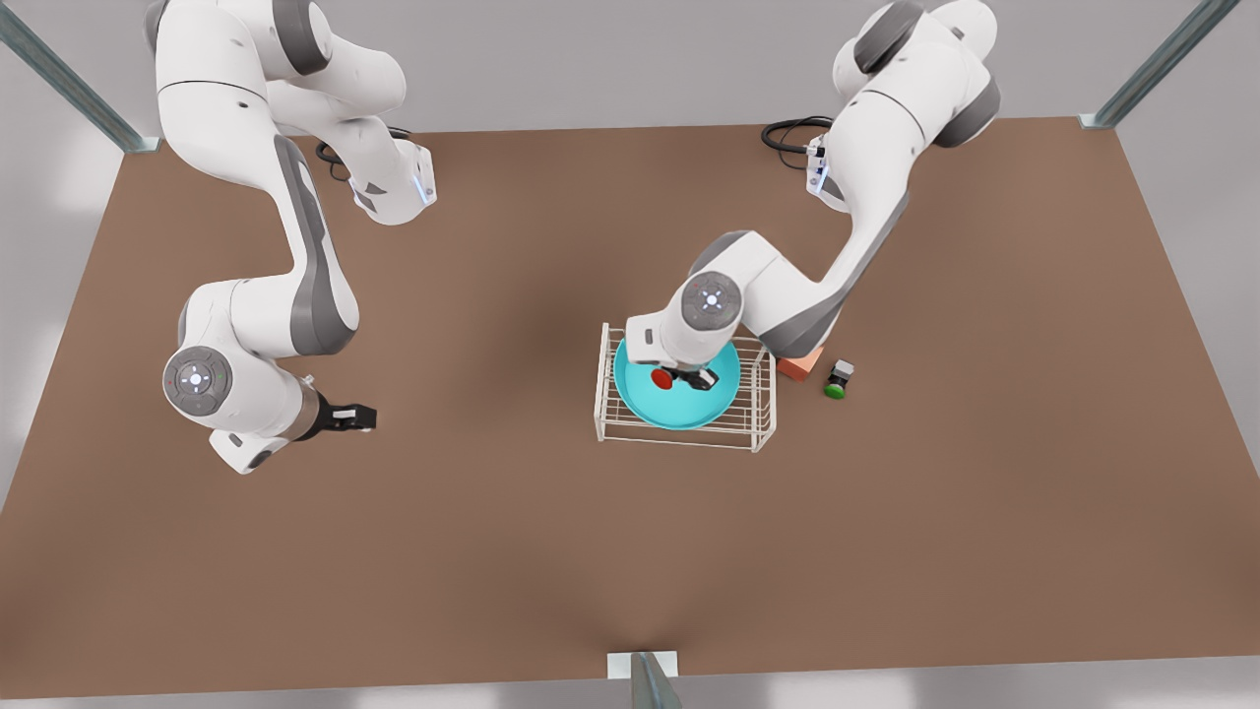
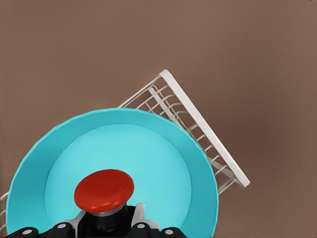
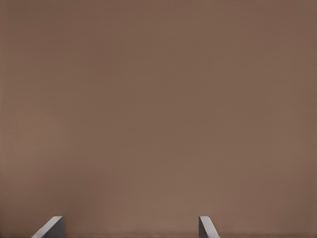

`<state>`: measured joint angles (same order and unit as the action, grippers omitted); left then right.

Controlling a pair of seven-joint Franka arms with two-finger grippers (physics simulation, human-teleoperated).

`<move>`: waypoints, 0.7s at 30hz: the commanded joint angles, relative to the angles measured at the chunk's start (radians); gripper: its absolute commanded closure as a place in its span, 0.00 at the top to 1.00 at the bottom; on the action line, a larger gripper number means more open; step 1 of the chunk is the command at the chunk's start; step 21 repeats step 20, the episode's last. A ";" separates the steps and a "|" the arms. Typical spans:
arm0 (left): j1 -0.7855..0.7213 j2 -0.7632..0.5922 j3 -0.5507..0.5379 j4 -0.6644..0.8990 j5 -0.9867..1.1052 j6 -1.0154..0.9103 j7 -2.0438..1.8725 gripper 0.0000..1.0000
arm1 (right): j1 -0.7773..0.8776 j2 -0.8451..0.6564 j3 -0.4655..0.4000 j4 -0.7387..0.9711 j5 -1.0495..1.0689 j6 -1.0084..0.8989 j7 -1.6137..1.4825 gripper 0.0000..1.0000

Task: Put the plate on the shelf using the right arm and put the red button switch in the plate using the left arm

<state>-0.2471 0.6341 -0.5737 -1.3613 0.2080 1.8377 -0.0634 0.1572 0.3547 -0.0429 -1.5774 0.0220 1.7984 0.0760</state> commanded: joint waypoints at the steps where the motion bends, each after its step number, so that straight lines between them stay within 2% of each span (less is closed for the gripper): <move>1: 0.002 0.001 0.000 -0.010 0.042 -0.003 -0.621 0.43 | -0.001 0.000 0.000 0.000 0.001 -0.005 -0.042 1.00; 3: 0.002 0.001 0.000 -0.022 0.042 -0.005 -0.621 0.46 | 0.001 0.003 0.000 0.000 0.001 -0.005 -0.042 1.00; 4: 0.002 0.001 0.000 -0.022 0.044 -0.005 -0.621 1.00 | 0.001 0.010 0.000 0.000 0.001 -0.005 -0.035 1.00; 8: 0.080 -0.045 -0.003 -0.019 0.040 -0.096 -0.497 1.00 | -0.001 0.024 0.000 0.000 -0.001 -0.004 -0.038 1.00; 10: 0.271 -0.131 -0.008 -0.007 0.033 -0.261 -0.175 1.00 | 0.001 0.024 0.001 0.000 -0.008 -0.001 -0.044 1.00; 12: 0.451 -0.177 -0.003 -0.005 0.043 -0.324 -0.148 1.00 | -0.001 0.035 0.000 -0.001 -0.007 -0.005 -0.038 1.00; 13: 0.485 -0.177 0.003 -0.004 0.100 -0.321 -0.145 1.00 | -0.001 0.037 0.000 0.000 -0.007 -0.004 -0.042 1.00; 21: 0.523 -0.166 0.005 -0.005 0.134 -0.321 -0.147 1.00 | -0.001 0.041 0.000 0.000 -0.007 -0.005 -0.038 1.00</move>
